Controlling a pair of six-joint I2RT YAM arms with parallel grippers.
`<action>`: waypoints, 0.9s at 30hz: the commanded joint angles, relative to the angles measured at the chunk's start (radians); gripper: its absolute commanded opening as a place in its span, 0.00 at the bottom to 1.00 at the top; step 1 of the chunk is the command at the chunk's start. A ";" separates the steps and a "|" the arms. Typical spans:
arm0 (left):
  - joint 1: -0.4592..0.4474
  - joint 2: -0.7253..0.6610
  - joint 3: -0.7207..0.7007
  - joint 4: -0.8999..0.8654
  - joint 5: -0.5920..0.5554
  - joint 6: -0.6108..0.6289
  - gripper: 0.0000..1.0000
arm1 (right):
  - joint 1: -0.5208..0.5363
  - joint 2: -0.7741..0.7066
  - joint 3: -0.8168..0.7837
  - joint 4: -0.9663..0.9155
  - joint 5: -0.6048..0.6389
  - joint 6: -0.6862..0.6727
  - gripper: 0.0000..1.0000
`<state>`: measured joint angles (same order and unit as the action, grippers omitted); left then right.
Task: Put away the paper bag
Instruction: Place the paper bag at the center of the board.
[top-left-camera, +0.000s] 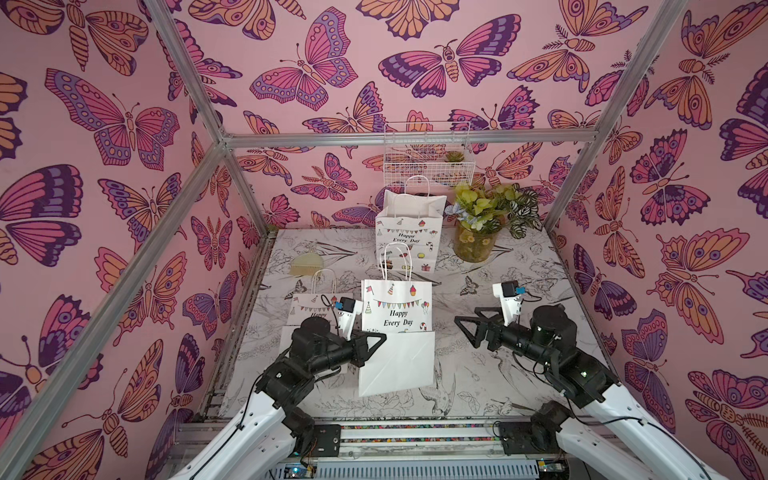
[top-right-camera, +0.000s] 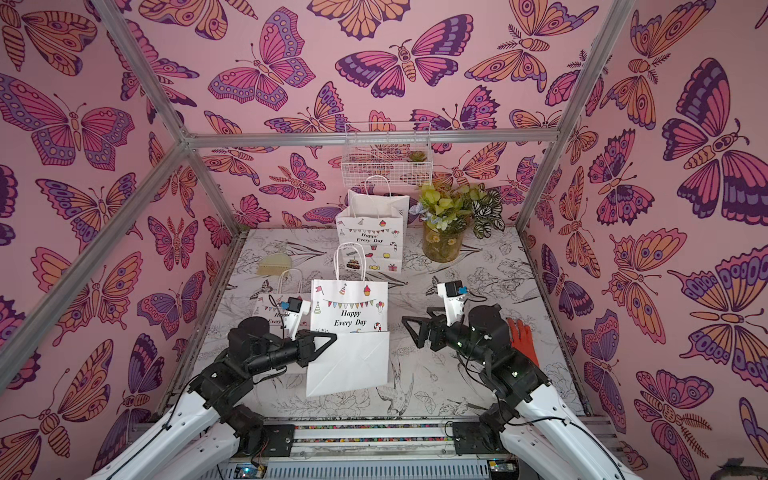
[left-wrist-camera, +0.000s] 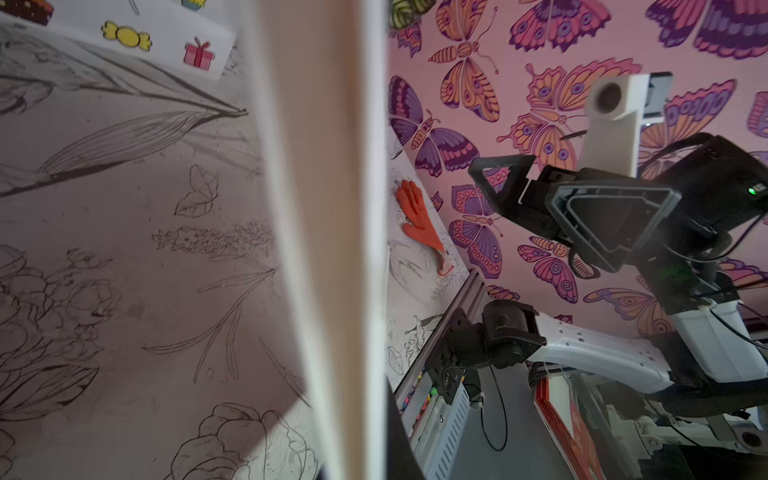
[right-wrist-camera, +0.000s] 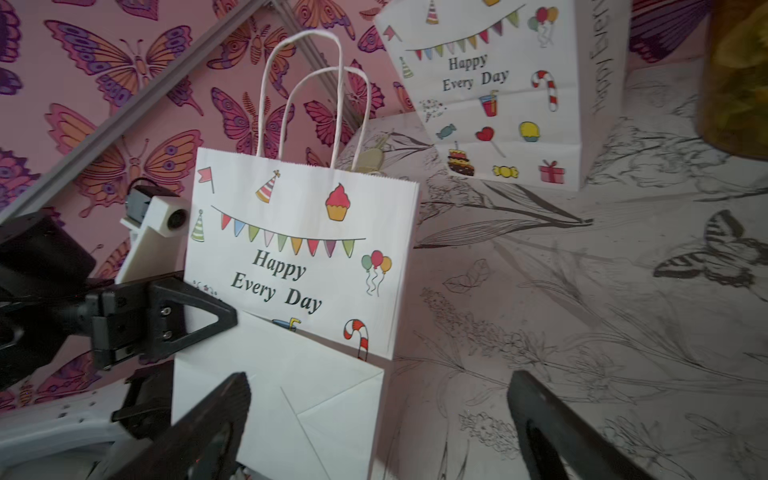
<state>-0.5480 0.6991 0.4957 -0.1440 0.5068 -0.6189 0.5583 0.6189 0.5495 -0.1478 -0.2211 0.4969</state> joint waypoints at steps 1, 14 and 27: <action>0.014 0.082 0.014 -0.026 0.001 0.042 0.00 | 0.006 -0.053 -0.123 0.134 0.207 -0.004 0.99; 0.174 0.455 0.029 0.127 0.107 0.056 0.00 | 0.006 -0.163 -0.148 0.079 0.259 -0.069 0.99; 0.207 0.631 0.108 0.045 -0.035 0.127 0.00 | 0.006 -0.191 -0.164 0.083 0.268 -0.062 0.98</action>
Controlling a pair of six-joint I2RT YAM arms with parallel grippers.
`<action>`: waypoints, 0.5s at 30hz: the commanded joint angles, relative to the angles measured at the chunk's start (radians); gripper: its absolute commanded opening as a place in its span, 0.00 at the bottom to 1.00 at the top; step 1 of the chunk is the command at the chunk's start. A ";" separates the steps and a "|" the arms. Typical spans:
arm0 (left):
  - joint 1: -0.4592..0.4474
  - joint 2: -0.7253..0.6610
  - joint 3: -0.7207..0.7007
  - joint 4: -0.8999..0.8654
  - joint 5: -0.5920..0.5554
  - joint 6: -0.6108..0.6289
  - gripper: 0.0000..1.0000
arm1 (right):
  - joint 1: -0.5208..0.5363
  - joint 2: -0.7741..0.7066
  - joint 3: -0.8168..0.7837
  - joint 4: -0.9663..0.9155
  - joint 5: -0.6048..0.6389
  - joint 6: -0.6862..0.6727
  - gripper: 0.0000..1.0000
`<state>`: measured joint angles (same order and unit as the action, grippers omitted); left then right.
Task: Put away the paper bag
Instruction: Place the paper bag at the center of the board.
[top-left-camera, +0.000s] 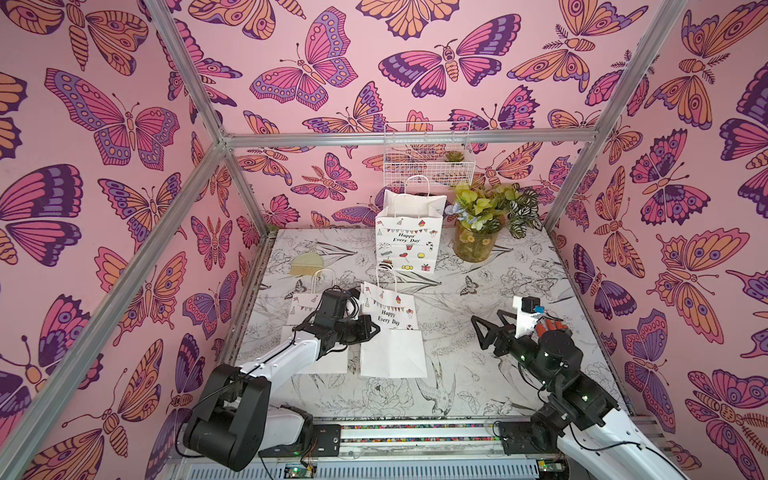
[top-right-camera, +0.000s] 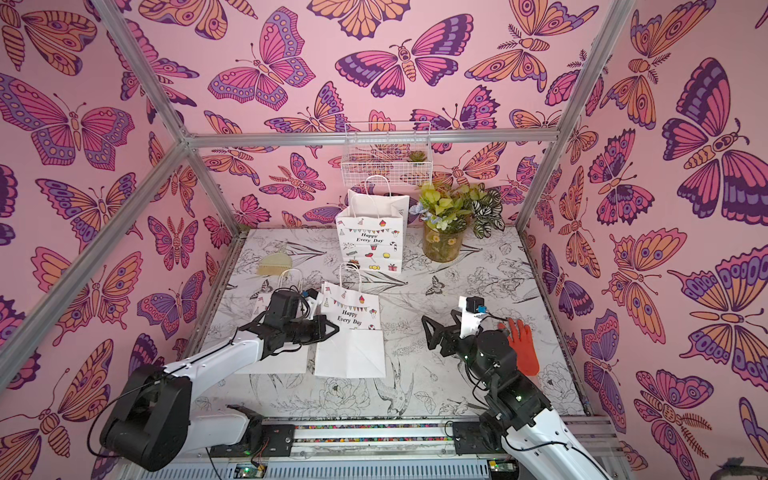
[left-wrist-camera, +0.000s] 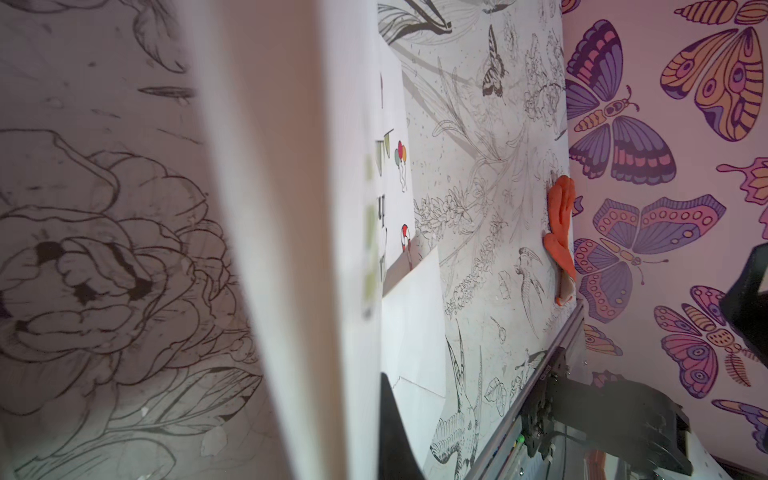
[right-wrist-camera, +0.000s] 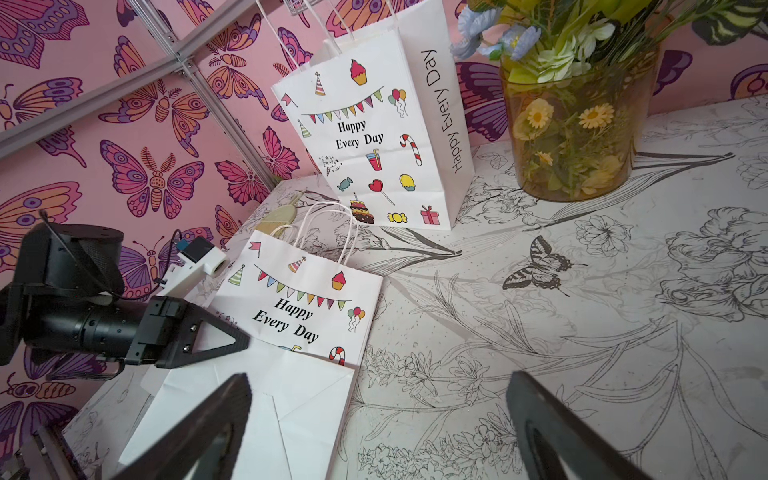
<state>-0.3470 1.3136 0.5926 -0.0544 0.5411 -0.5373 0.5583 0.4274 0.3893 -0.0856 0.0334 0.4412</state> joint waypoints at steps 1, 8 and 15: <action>0.006 0.030 0.013 -0.050 -0.078 0.052 0.00 | 0.006 -0.002 -0.004 0.020 0.013 -0.006 0.98; 0.005 0.100 0.026 -0.073 -0.153 0.090 0.08 | 0.006 -0.024 -0.010 0.014 0.019 -0.004 0.98; 0.005 0.140 0.056 -0.099 -0.190 0.105 0.36 | 0.005 -0.027 -0.010 0.015 0.019 -0.005 0.99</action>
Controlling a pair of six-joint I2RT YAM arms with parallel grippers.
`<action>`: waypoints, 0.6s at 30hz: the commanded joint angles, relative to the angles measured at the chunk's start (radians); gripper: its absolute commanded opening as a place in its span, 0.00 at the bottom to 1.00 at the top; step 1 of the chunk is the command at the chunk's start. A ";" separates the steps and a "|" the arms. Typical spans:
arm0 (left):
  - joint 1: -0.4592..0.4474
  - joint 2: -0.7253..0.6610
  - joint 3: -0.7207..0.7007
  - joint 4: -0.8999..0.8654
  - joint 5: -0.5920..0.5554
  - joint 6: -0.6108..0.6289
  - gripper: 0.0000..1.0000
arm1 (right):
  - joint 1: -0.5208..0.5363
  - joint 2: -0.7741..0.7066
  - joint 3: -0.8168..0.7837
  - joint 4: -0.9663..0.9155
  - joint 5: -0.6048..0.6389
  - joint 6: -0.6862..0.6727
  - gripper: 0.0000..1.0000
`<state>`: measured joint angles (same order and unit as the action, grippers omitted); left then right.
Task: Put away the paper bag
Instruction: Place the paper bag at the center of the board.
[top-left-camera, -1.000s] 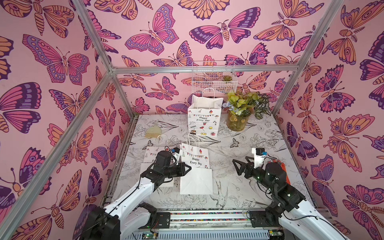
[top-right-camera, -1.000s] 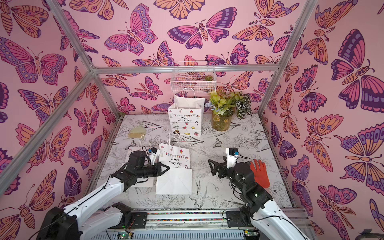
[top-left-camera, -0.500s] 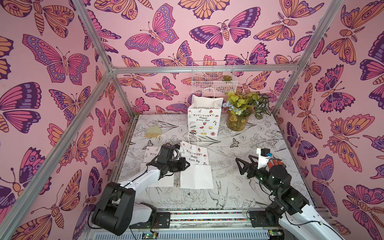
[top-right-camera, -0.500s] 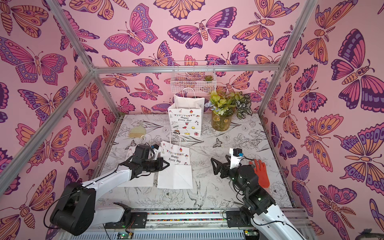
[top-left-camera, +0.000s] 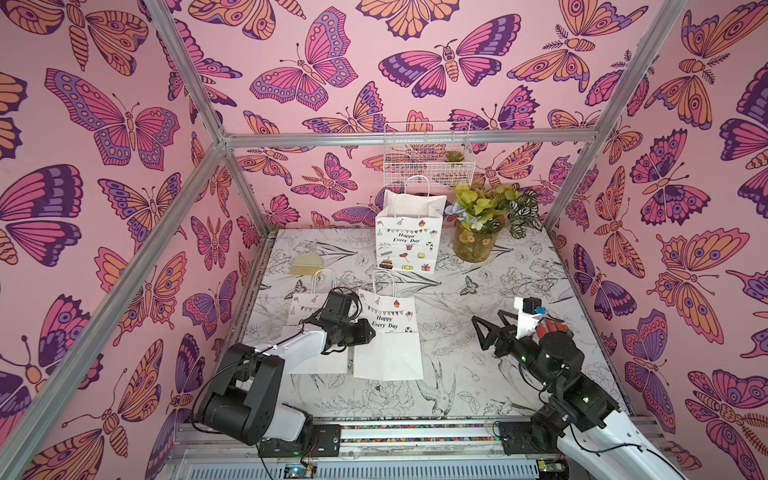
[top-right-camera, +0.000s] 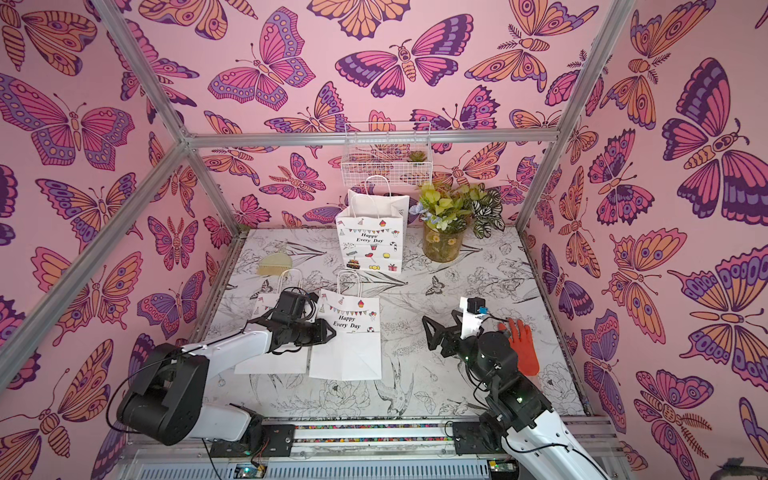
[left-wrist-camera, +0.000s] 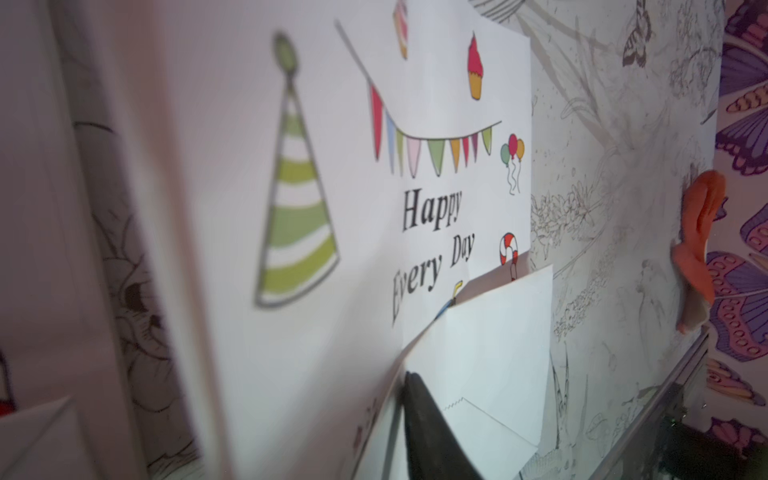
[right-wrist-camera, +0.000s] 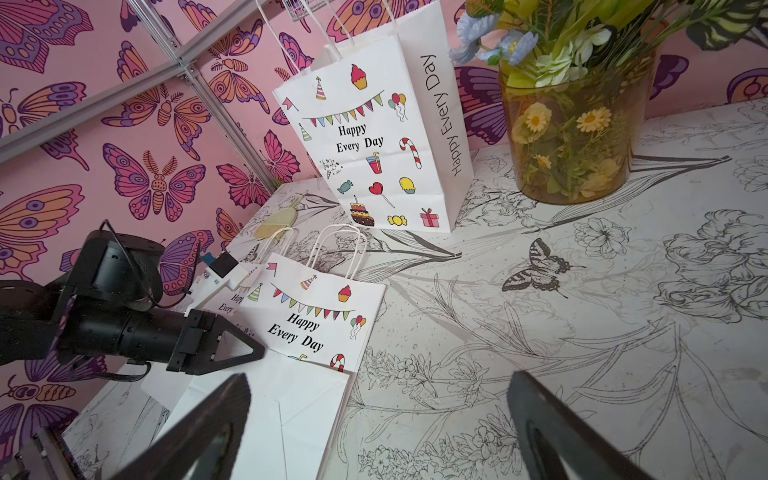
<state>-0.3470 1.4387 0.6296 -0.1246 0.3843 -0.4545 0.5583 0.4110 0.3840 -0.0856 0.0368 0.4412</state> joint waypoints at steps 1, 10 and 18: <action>0.005 0.015 0.020 -0.028 -0.034 0.023 0.40 | 0.006 -0.012 -0.005 0.014 0.014 -0.004 0.99; 0.005 -0.043 0.072 -0.121 -0.132 0.035 0.63 | 0.006 -0.025 -0.008 0.010 0.017 -0.002 0.99; 0.005 -0.101 0.117 -0.196 -0.218 0.081 0.88 | 0.006 -0.032 -0.011 0.009 0.017 0.002 1.00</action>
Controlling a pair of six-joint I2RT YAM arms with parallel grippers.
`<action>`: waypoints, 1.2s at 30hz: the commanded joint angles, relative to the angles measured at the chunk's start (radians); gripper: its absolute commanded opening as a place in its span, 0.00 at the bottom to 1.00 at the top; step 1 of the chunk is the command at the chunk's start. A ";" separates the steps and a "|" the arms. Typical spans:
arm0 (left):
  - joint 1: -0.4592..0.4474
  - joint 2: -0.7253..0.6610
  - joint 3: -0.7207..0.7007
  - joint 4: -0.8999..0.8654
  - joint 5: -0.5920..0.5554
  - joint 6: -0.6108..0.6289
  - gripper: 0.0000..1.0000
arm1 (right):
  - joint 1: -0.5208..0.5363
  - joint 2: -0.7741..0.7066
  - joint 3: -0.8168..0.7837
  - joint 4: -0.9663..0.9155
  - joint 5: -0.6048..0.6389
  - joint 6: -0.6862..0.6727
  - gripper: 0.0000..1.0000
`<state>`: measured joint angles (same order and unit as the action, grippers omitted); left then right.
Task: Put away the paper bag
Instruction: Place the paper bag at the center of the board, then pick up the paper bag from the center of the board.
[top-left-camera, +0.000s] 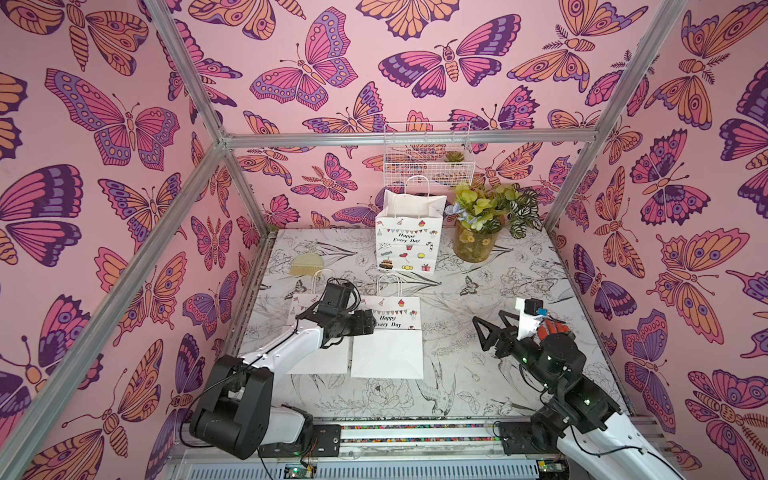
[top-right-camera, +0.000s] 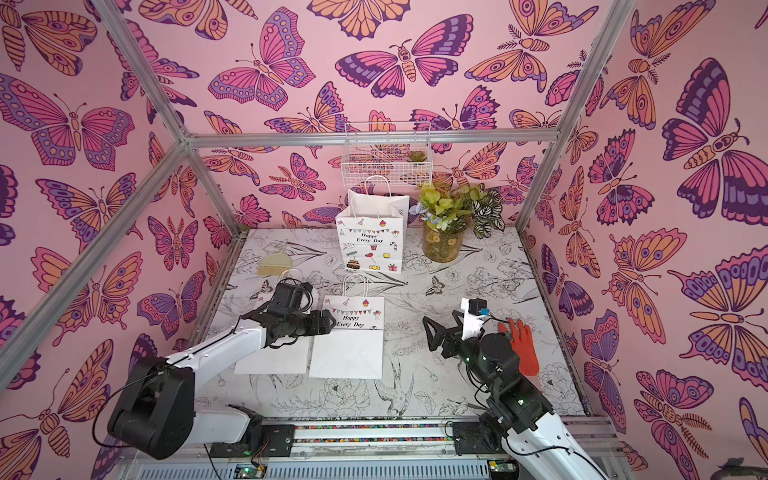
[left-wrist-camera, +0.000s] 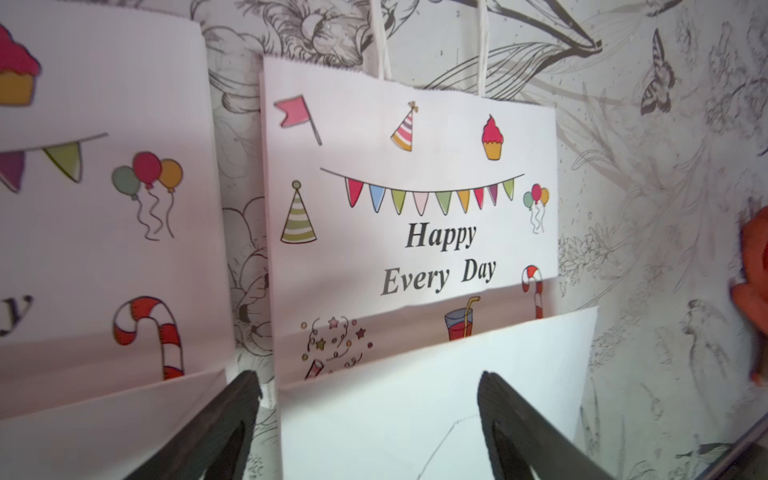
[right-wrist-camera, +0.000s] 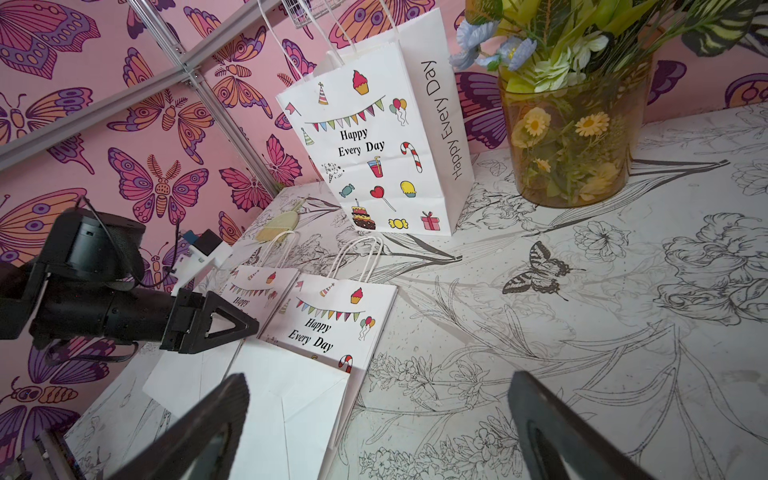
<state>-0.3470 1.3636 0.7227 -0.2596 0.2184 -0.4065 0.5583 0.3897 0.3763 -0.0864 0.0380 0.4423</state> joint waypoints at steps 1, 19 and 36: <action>0.004 -0.034 0.035 -0.083 -0.067 0.042 0.92 | 0.006 -0.009 -0.001 0.009 0.018 0.001 1.00; 0.015 -0.118 0.244 0.375 -0.239 0.252 0.95 | -0.049 0.565 0.316 0.183 -0.009 -0.153 0.99; 0.161 0.270 0.403 0.876 0.166 0.219 0.98 | -0.267 1.357 0.929 0.421 -0.607 -0.215 0.86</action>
<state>-0.1909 1.6135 1.0981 0.5171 0.3004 -0.1772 0.2920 1.7000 1.2407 0.3084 -0.4763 0.2741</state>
